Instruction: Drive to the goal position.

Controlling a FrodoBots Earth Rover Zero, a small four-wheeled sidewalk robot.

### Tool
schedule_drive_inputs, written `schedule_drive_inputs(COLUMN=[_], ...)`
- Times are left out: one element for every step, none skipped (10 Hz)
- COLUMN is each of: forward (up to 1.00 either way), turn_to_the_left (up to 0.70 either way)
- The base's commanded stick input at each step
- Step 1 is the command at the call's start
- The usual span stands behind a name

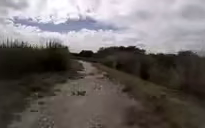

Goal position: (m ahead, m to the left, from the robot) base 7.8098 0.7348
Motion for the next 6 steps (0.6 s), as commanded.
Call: schedule_drive_inputs(forward=[0.85, 0.85, 0.85, 0.85, 0.85, 0.85], turn_to_the_left=[0.0, 0.0, 0.0, 0.0, 0.0, 0.03])
